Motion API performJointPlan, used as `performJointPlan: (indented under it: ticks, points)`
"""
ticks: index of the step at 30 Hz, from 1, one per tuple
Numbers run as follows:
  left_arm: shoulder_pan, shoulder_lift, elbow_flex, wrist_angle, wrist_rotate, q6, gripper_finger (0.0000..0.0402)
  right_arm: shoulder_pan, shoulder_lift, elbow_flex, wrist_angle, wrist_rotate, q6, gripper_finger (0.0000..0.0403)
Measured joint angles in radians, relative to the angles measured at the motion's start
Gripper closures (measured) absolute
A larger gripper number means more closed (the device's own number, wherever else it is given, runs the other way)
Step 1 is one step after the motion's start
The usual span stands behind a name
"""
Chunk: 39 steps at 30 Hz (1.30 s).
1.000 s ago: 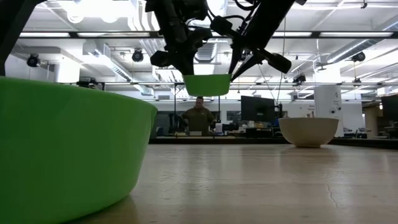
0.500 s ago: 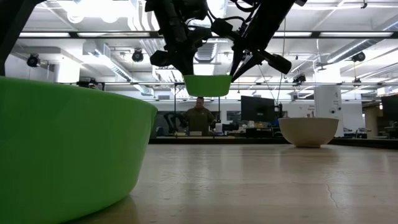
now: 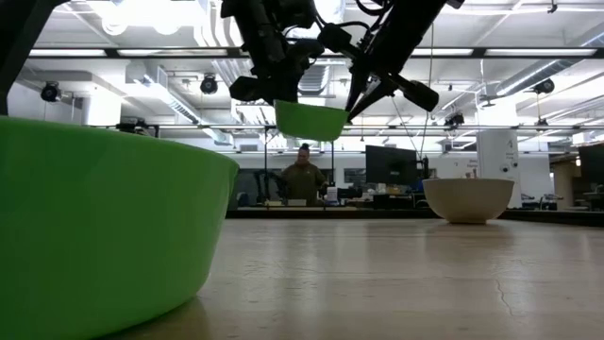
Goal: Nest bowls inside each other
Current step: Stack the top right green bowl on top of the gray bowl
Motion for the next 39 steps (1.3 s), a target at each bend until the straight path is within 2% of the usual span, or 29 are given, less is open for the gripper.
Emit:
performJointPlan:
  ticks: [26, 39]
  points:
    - [0.0, -0.001, 0.0, 0.048, 0.015, -0.029, 0.0348, -0.001, -0.002, -0.025, -0.047, -0.007, -0.009, 0.0394]
    - [0.0, -0.009, 0.058, 0.026, 0.011, -0.022, 0.0348, -0.001, -0.004, -0.074, 0.0, -0.003, -0.002, 0.0394]
